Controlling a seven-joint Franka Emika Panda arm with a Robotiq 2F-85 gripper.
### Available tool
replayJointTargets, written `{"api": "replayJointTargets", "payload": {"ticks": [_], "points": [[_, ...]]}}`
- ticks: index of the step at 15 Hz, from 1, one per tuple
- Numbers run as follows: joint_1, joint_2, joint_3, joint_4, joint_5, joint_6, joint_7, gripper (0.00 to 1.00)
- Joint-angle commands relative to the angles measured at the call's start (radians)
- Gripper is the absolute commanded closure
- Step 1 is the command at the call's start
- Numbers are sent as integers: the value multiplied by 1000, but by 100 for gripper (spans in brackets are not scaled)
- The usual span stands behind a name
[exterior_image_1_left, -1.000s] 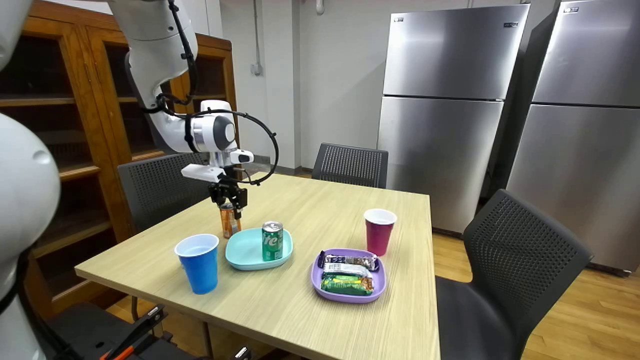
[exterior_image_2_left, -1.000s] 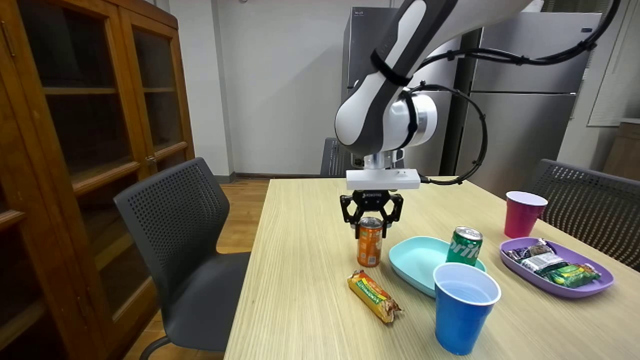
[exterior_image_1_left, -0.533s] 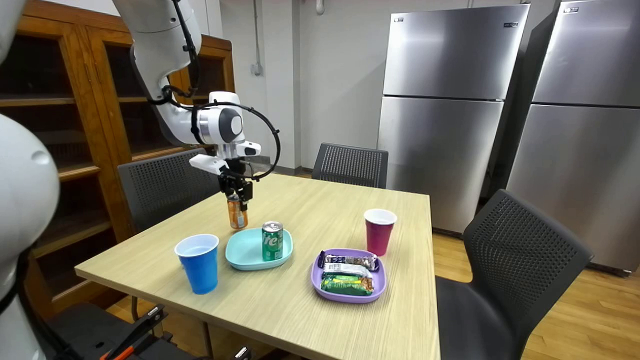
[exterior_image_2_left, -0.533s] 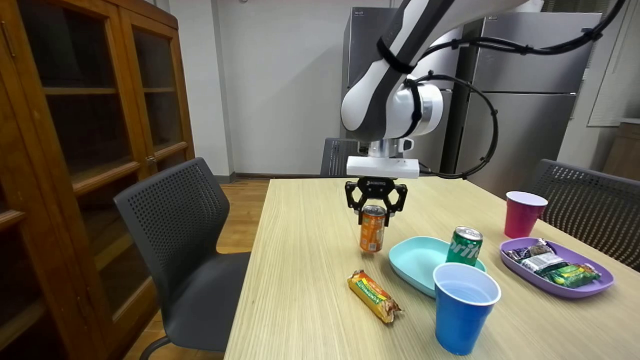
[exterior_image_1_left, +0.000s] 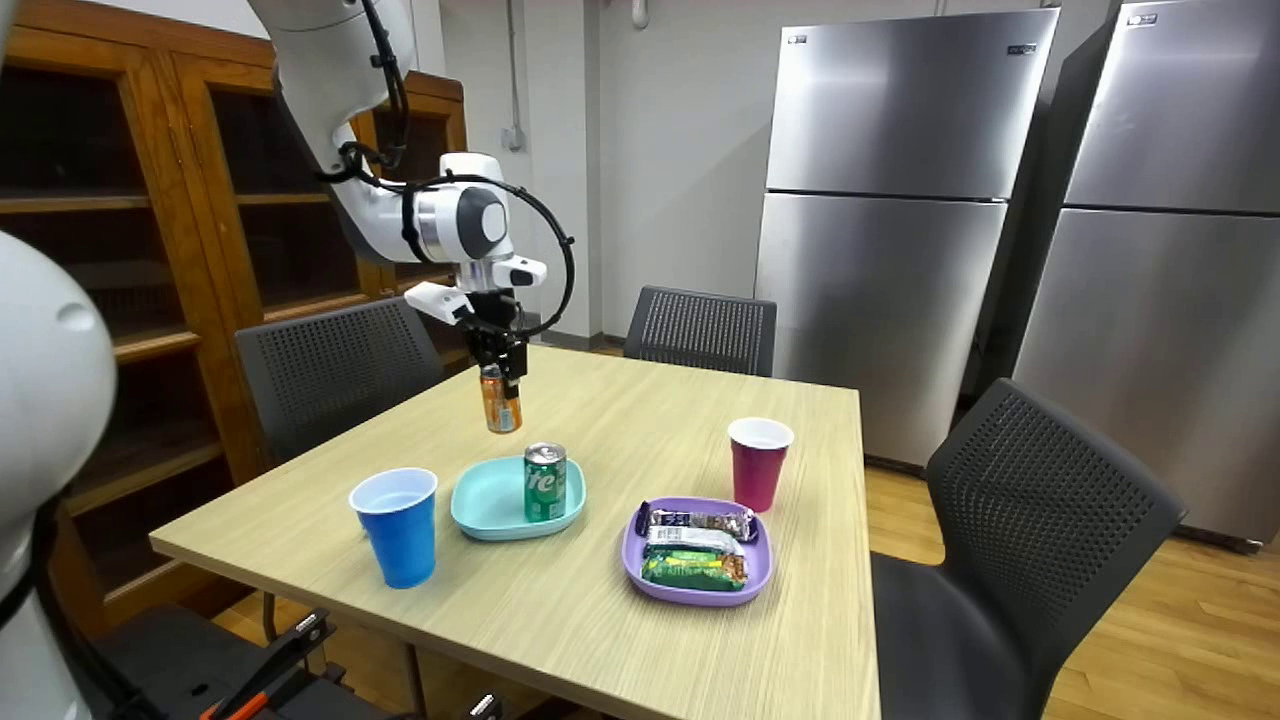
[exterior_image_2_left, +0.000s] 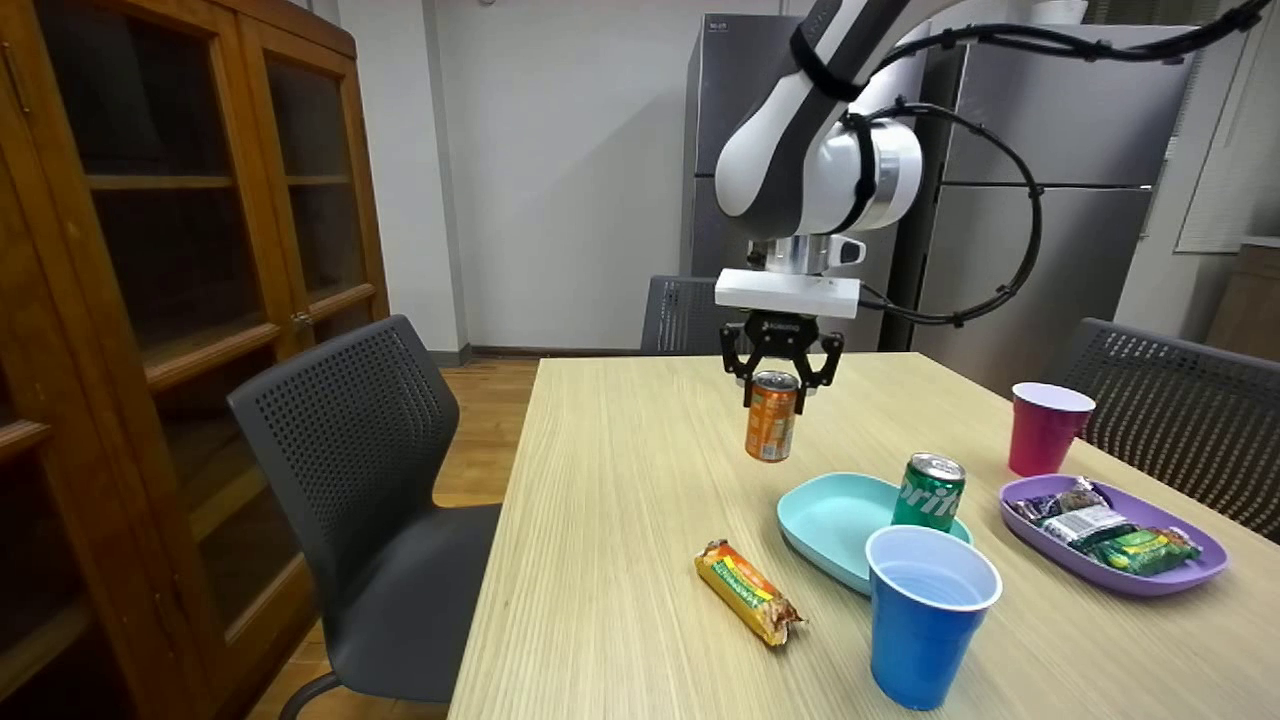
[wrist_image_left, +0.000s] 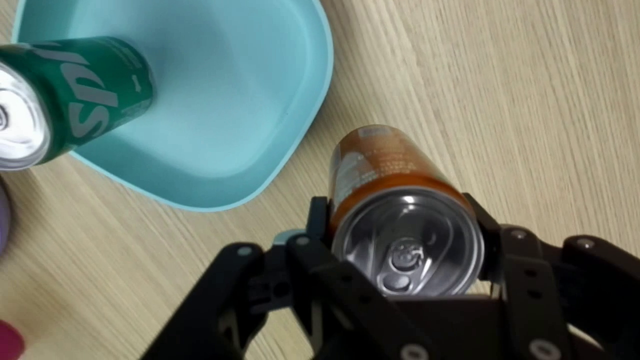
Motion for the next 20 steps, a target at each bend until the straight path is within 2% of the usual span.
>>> {"api": "replayJointTargets", "payload": {"ticks": [1,10,20], "points": [[-18,-37,1,-32,-6,-10,49,62],[-52,-46,6,-91,1,-4,41,62],[-49,-91,9,-181,-7,4,44,62]]}}
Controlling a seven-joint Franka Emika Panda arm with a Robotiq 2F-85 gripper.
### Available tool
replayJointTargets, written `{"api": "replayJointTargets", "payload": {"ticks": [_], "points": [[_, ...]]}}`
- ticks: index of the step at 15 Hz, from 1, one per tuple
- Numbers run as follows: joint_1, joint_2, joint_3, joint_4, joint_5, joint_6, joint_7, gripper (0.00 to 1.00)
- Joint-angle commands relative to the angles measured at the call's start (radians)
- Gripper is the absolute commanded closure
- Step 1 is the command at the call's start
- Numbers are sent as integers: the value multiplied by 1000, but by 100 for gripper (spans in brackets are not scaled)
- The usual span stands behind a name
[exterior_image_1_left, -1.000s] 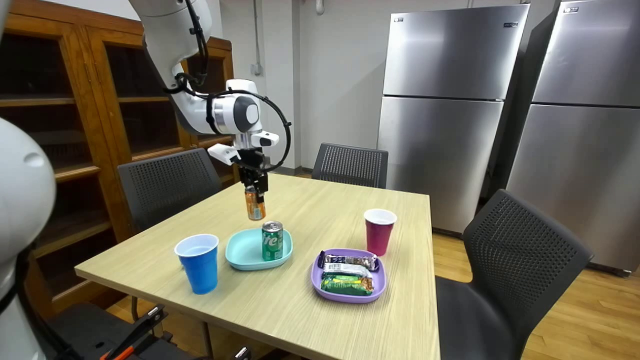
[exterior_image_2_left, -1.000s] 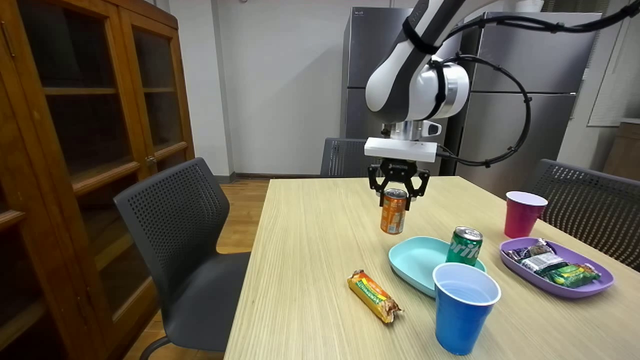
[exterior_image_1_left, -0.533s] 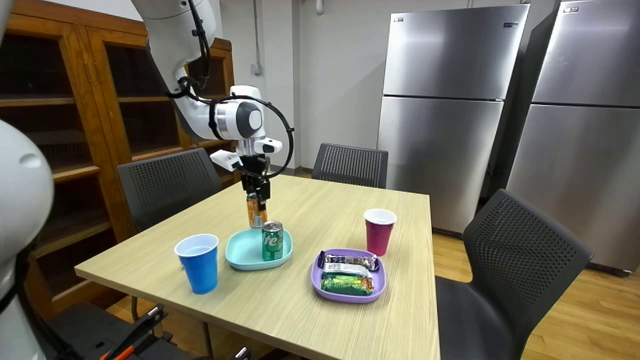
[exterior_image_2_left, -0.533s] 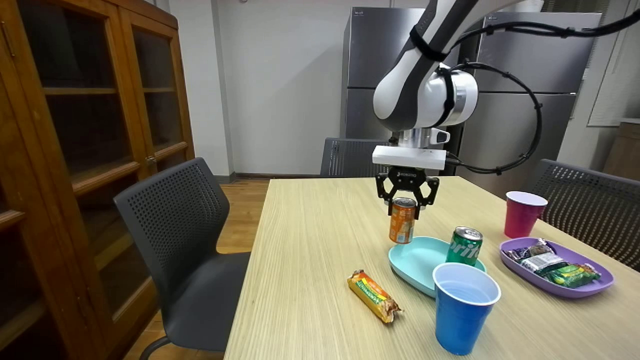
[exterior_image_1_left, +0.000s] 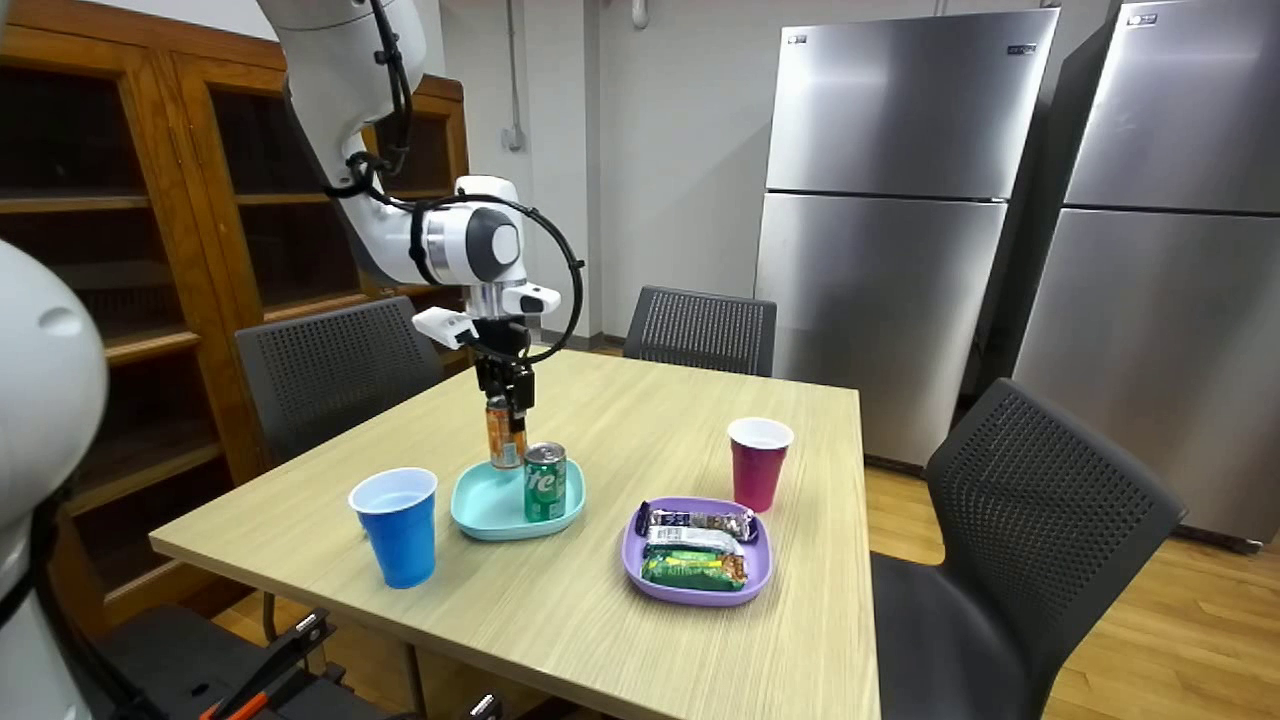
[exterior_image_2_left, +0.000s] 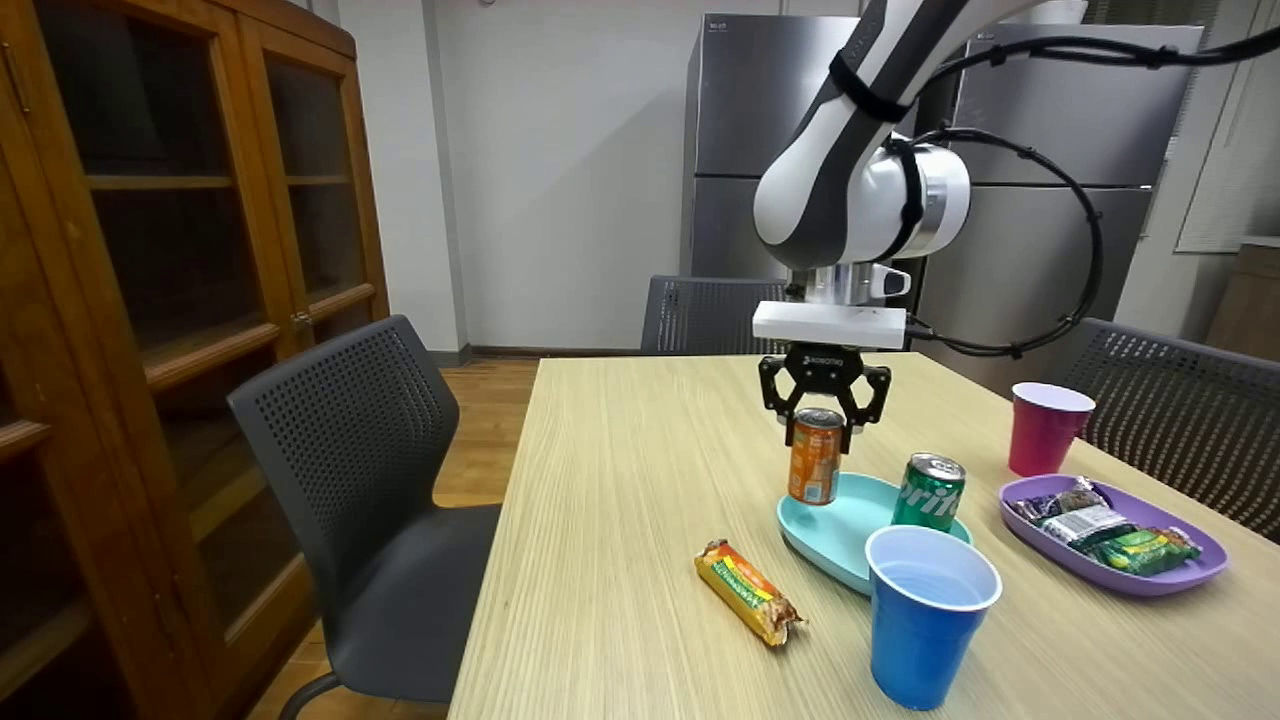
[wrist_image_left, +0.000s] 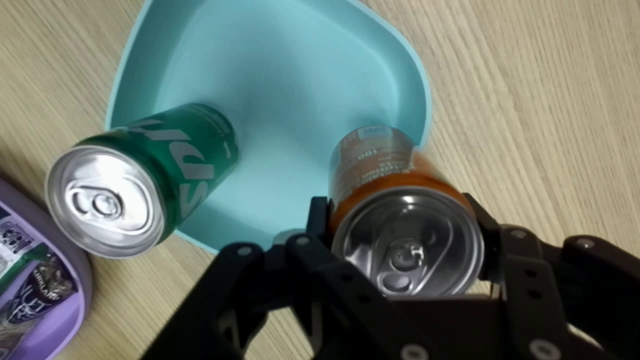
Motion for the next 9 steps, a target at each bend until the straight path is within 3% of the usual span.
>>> {"api": "replayJointTargets", "payload": {"ticks": [1,9], "points": [[-8,-67,9,-66,-7,3,20,62],[-12,-57,14,-91,-1,33,18,62]]}}
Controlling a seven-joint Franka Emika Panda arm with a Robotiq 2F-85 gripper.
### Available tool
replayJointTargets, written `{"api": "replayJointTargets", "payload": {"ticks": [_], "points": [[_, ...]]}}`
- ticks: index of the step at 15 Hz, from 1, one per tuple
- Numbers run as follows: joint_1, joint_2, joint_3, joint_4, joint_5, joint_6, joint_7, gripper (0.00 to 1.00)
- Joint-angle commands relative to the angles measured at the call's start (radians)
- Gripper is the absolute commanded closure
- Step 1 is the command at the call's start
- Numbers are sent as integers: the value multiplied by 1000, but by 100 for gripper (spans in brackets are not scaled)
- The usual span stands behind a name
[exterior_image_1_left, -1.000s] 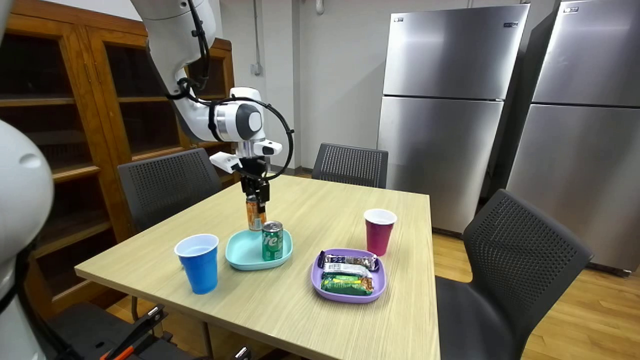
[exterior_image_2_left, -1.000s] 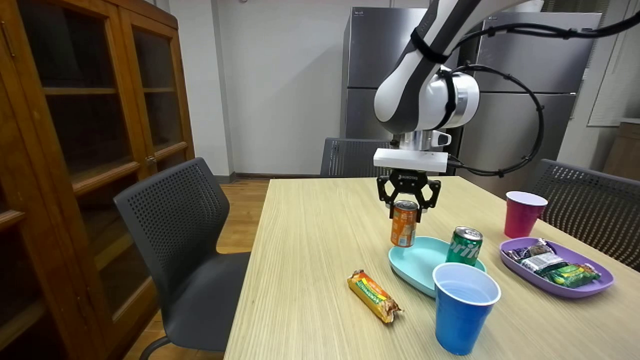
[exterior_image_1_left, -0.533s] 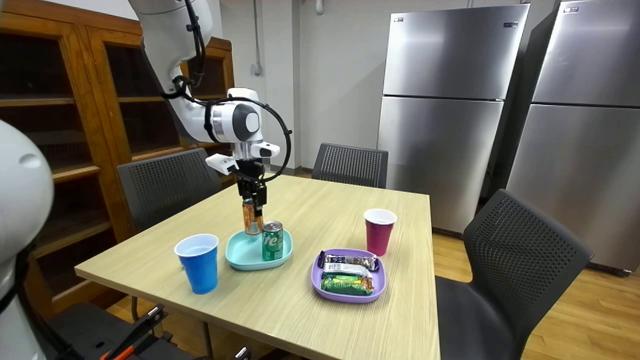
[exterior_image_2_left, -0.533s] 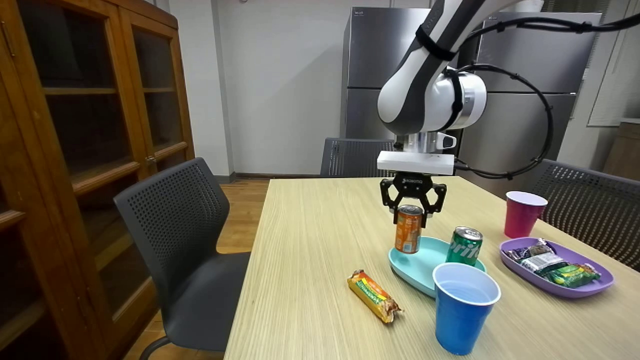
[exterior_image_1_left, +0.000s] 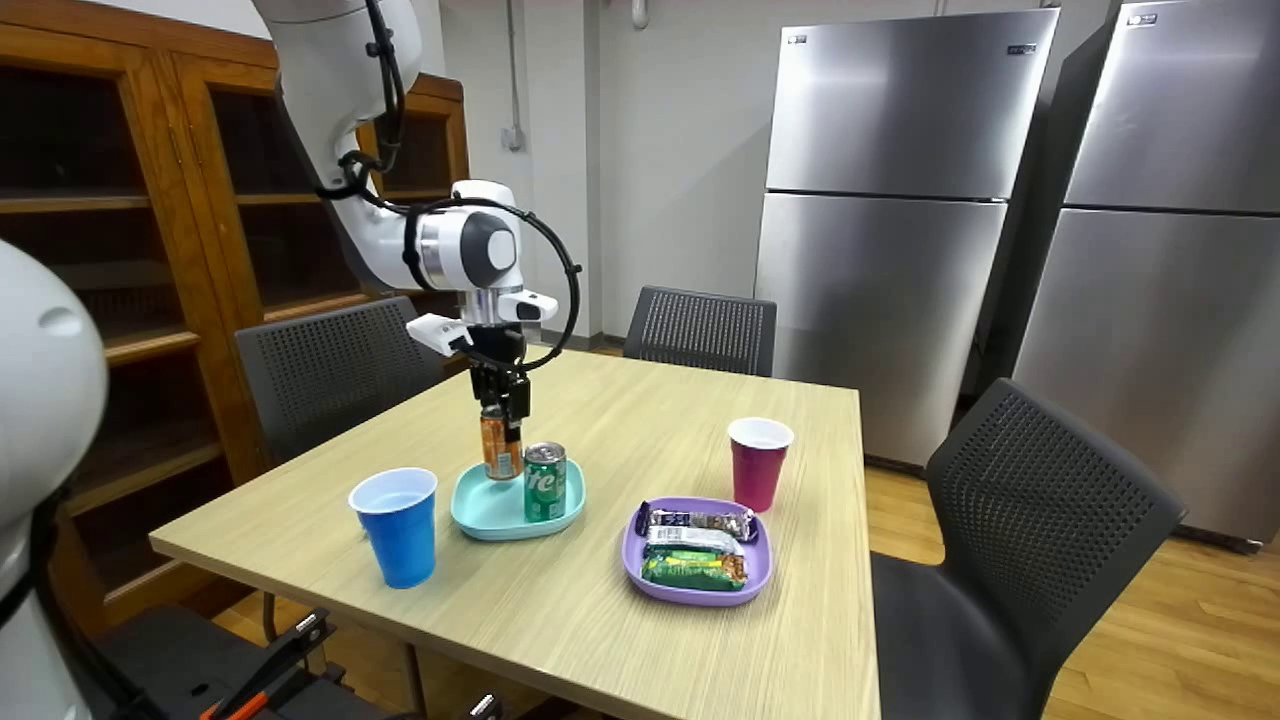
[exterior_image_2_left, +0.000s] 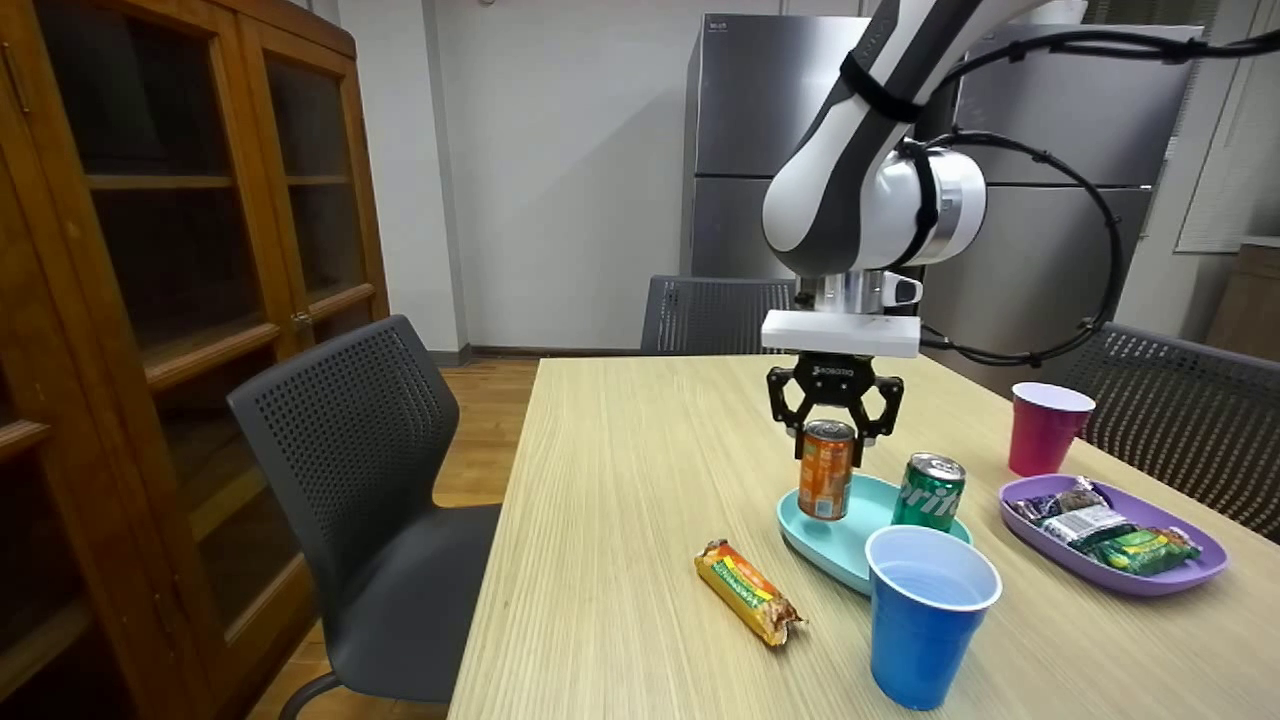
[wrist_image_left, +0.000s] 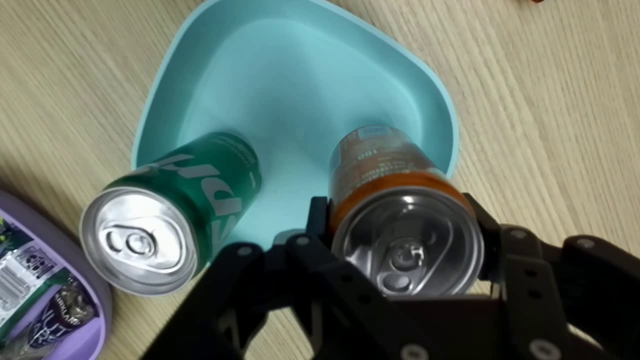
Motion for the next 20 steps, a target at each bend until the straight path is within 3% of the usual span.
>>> {"api": "replayJointTargets", "payload": {"ticks": [1,8,17,18,20], "points": [[-18,-31,20,-37,10,37,11,62],[-36,-23,31,-61,51,110,-12,62],[-37,-14,37,-71,62,114,-16,62],[-39,-16,40,-73,60,111,-25,13],[-39,-28,42,-79,59,115,-35,4]]}}
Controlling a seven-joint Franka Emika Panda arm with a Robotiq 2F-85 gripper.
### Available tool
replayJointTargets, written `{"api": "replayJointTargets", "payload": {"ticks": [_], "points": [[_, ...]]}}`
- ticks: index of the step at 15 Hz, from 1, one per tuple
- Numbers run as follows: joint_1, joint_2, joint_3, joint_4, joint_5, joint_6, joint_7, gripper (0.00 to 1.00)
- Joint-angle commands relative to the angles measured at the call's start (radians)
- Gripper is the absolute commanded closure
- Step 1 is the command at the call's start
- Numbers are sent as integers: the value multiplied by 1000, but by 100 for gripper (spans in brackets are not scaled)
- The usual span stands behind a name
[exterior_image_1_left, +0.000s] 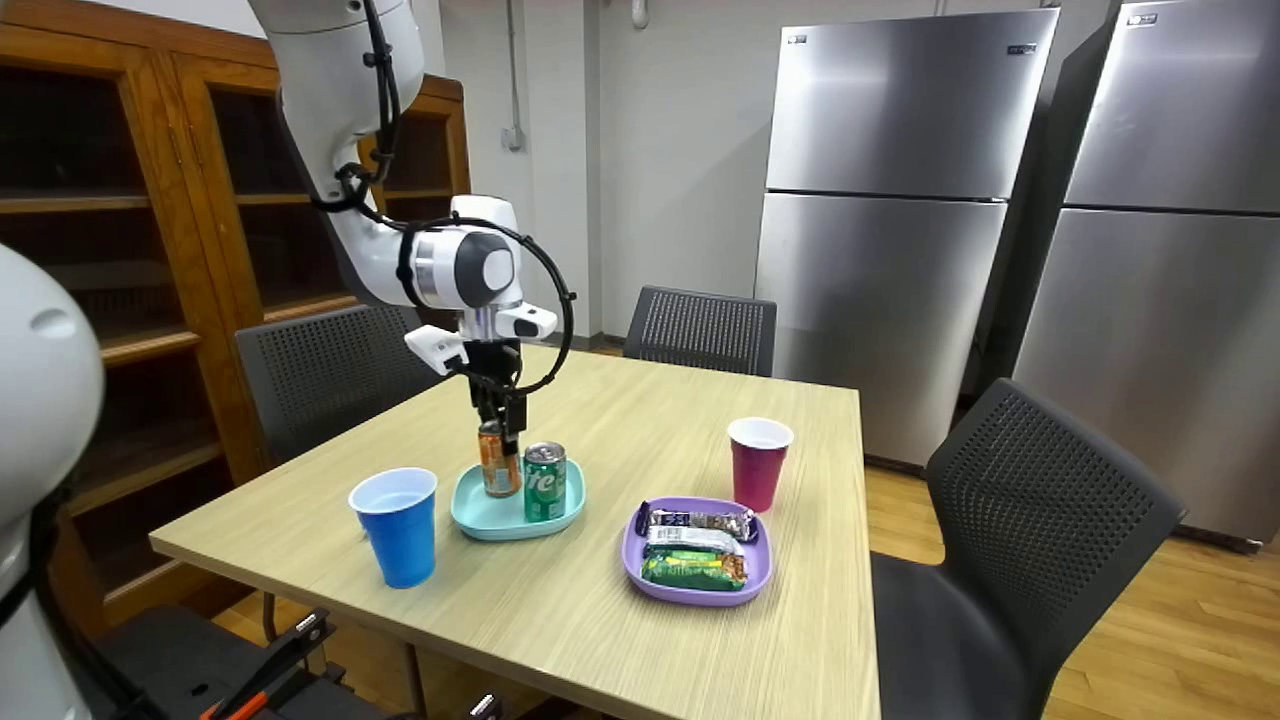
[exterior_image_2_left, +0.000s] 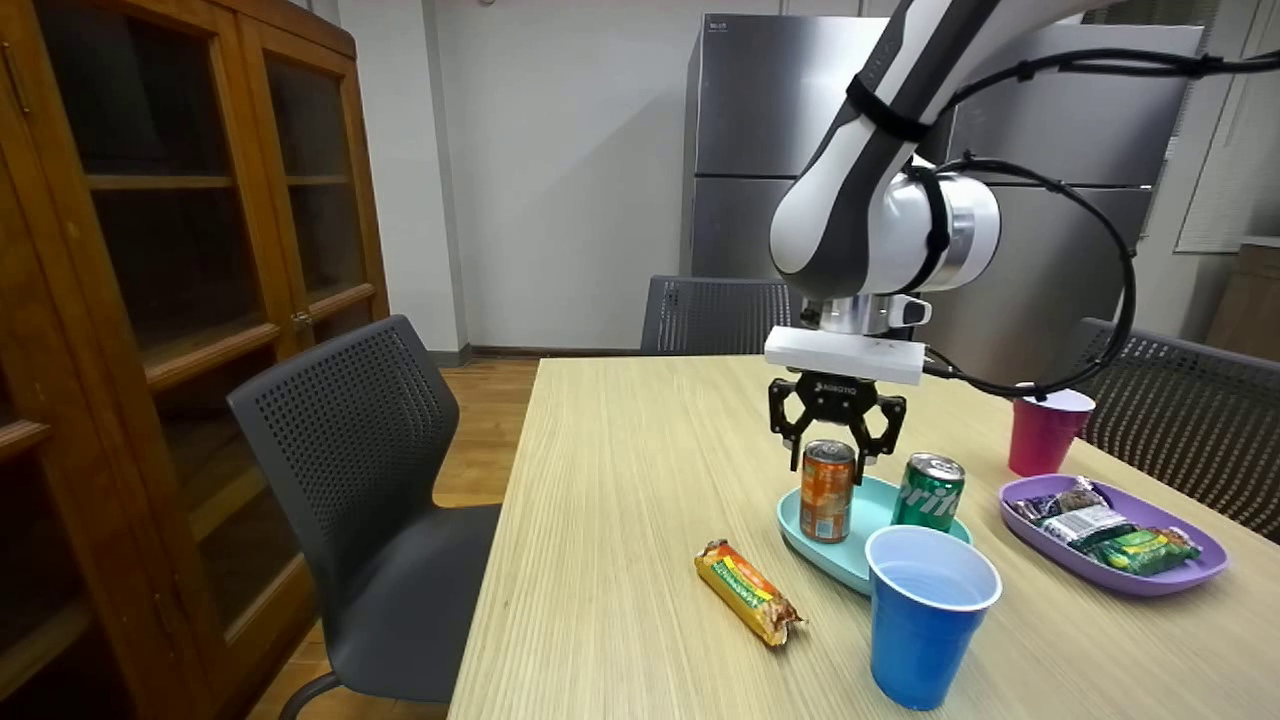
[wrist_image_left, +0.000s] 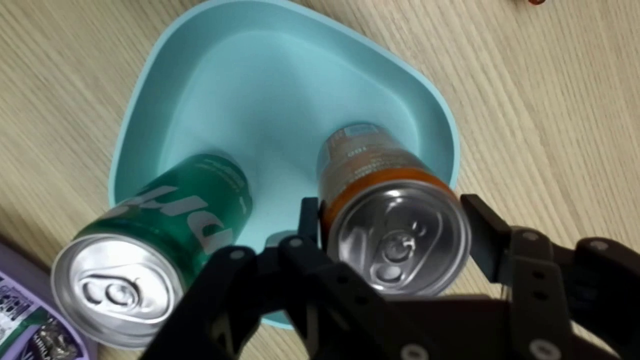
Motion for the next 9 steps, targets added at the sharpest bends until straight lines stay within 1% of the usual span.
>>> {"api": "replayJointTargets", "payload": {"ticks": [1,6,9], "points": [[-21,-44,26,-26,15,10,-32,0],[-21,-106,18,-46,-3,58,-50,0],[-37,-137,23,-44,1,66,-83,0]]}}
